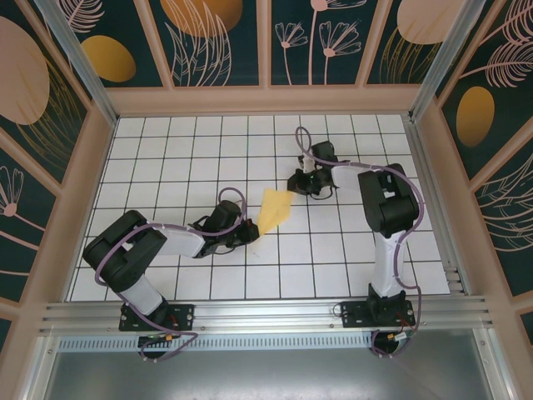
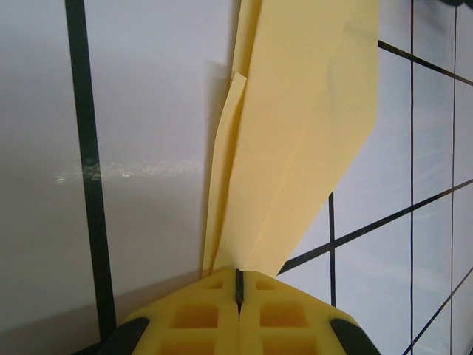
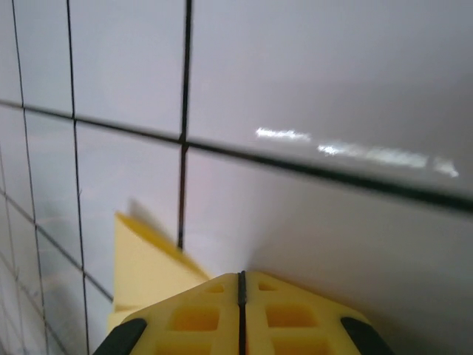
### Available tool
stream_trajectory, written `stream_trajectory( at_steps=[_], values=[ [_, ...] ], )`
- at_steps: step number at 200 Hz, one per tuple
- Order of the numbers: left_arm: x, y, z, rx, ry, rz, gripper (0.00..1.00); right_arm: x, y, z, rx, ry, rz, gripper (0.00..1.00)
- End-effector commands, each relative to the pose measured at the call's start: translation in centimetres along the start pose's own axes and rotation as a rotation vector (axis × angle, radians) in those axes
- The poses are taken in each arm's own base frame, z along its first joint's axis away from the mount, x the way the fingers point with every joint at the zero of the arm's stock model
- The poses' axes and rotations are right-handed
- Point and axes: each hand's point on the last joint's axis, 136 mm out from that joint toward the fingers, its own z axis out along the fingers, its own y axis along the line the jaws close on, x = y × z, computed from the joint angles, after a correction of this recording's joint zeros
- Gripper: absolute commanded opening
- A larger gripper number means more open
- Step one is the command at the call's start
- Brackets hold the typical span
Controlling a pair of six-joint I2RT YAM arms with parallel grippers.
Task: Fold a paper plane with a square sheet of paper (pick it up from the middle)
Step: Fourth fold the wing at the center of the table.
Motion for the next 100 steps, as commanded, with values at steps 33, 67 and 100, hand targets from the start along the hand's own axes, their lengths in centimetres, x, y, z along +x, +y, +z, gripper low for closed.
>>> stream_trajectory(
  at_steps=[33, 67, 100],
  values=[
    [1.9, 2.2, -0.3, -0.090, 0.078, 0.002, 0.07, -4.2, 1.0, -3.9, 0.055, -0.144, -0.036, 0.13],
    [-1.6, -3.2, -1.8, 0.059, -0.035, 0.055, 0.24, -2.6, 2.6, -7.3, 0.033, -0.210, 0.001, 0.31],
    [-5.1, -5.2, -3.6, 0.087, -0.188, 0.074, 0.38, 1.0, 3.9, -8.5, -0.026, -0.225, 0.059, 0.52]
  ],
)
